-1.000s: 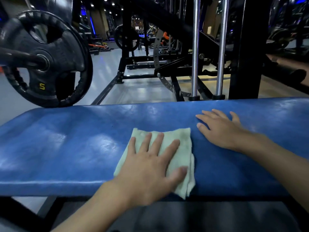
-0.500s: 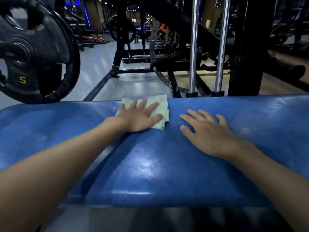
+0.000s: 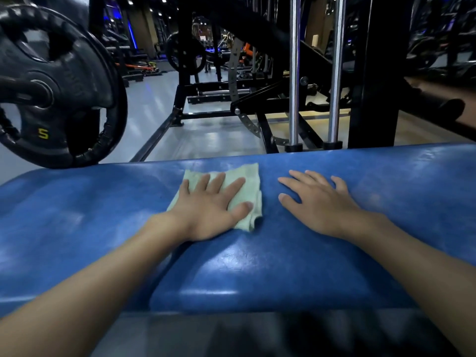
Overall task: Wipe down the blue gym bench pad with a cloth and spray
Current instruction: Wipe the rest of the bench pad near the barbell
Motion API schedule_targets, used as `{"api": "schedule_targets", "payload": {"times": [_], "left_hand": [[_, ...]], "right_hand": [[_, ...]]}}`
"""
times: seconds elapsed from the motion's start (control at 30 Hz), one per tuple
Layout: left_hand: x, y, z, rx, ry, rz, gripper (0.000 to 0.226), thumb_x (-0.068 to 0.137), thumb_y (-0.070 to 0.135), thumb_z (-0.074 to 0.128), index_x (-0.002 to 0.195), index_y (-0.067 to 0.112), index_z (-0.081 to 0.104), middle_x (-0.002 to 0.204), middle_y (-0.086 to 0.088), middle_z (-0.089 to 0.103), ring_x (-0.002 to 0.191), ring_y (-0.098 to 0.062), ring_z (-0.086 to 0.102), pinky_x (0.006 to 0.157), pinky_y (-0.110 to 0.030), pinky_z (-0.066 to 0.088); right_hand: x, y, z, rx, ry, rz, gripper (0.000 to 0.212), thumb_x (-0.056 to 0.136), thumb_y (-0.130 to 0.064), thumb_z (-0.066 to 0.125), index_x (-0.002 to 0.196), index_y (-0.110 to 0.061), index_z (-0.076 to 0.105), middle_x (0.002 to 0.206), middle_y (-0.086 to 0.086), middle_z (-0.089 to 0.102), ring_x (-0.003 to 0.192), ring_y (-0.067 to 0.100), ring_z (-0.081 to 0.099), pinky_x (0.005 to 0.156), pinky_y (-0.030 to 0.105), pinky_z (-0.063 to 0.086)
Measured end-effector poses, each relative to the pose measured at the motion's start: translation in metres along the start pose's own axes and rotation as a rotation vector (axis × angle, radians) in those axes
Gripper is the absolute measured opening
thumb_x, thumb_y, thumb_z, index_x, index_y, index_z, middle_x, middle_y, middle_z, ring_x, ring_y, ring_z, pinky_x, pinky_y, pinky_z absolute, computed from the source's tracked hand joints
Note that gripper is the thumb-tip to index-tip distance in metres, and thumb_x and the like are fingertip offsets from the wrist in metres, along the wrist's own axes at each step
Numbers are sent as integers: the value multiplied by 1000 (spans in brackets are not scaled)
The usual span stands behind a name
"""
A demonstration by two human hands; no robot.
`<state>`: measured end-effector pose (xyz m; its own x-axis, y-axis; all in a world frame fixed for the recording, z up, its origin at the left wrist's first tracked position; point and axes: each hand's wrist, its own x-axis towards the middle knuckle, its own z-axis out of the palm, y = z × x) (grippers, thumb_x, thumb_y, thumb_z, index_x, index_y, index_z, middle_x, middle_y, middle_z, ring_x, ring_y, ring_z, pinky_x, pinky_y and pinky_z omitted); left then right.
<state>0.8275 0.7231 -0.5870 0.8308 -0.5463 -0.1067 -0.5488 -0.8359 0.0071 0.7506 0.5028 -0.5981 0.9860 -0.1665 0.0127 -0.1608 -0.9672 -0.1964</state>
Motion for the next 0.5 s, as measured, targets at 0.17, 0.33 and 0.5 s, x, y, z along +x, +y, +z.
{"api": "schedule_targets", "payload": {"times": [0.17, 0.33, 0.5], "left_hand": [[-88, 10, 9, 20, 22, 55, 87, 68, 81, -10, 150, 52, -15, 167, 6, -9, 153, -22, -12, 119, -56, -3], [-107, 7, 12, 12, 34, 57, 83, 70, 82, -9, 148, 54, -17, 166, 7, -9, 152, -22, -13, 119, -55, -3], [-45, -16, 4, -22, 6, 0, 78, 79, 85, 7, 150, 55, -3, 167, 7, -2, 153, -21, -5, 119, -57, -2]], "right_hand": [[7, -6, -11, -21, 24, 20, 53, 98, -55, 31, 149, -39, 32, 161, -12, 25, 149, 15, 15, 118, 57, 5], [22, -32, -4, 7, -6, -57, 56, 101, -56, 26, 154, -40, 21, 165, -12, 10, 152, 13, 2, 119, 56, -1], [26, -35, 7, -25, -16, -63, 56, 100, -58, 15, 154, -43, 17, 165, -15, 5, 152, 12, 0, 120, 55, -1]]}}
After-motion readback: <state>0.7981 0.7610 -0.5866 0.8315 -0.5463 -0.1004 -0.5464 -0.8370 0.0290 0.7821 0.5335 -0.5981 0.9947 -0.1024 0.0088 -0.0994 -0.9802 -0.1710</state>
